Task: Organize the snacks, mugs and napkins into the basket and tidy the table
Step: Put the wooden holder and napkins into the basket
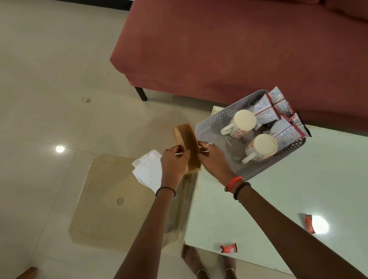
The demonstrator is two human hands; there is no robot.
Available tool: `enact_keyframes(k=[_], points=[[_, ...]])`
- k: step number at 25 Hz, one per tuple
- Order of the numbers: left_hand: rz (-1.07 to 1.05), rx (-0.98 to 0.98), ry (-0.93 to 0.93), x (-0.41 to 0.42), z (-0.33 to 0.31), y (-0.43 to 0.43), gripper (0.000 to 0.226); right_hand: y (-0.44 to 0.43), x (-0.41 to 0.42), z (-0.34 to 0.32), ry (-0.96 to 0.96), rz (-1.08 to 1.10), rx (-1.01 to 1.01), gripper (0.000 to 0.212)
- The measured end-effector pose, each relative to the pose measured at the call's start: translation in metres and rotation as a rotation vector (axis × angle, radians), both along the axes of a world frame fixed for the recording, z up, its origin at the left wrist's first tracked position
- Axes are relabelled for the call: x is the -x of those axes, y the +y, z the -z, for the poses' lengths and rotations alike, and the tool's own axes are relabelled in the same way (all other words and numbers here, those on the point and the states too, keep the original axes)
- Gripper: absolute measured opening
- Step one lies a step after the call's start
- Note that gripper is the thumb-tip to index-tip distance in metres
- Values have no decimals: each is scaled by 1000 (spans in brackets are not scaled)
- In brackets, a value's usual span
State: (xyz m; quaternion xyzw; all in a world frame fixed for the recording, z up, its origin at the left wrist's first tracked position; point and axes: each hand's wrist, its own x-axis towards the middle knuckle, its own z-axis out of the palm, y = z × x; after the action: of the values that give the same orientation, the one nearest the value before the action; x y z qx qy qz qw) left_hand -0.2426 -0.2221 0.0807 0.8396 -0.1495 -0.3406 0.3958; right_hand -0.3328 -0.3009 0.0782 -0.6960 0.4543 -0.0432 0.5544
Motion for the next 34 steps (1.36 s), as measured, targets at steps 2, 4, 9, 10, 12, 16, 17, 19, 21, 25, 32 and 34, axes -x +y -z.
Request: enact_keyframes(k=[2,4,9,10,12,16,17,19,21,25,32,34], points=[[48,20,4,15,1,-22,28,-18,18,0,-13,34,14,32],[86,25,25,30,4,-43,27,-36,37,0,8,48,30,34],[67,-19,187,64,34,-72,17,-65,68,25,139,25,114,40],[66,-36,211,69,43,-75,16,-68,71,32,160,23,107,41],[76,-69,223,77,60,-79,15,-72,76,45,195,7,97,42],[79,-105,219,89,79,-84,14,-76,85,65,210,-16,74,35],[78,-117,216,90,81,-85,13,-77,86,70,213,-18,71,34],[85,-137,193,92,83,-89,13,-79,88,81,221,-17,65,34],[101,-154,152,93,84,-93,14,-80,87,86,226,-18,63,35],[149,-190,41,96,90,-97,18,-82,85,92,222,-33,82,37],[151,-226,34,97,96,-100,20,-86,85,94,219,-24,31,35],[142,-218,46,95,90,-98,20,-87,84,93,240,4,32,37]])
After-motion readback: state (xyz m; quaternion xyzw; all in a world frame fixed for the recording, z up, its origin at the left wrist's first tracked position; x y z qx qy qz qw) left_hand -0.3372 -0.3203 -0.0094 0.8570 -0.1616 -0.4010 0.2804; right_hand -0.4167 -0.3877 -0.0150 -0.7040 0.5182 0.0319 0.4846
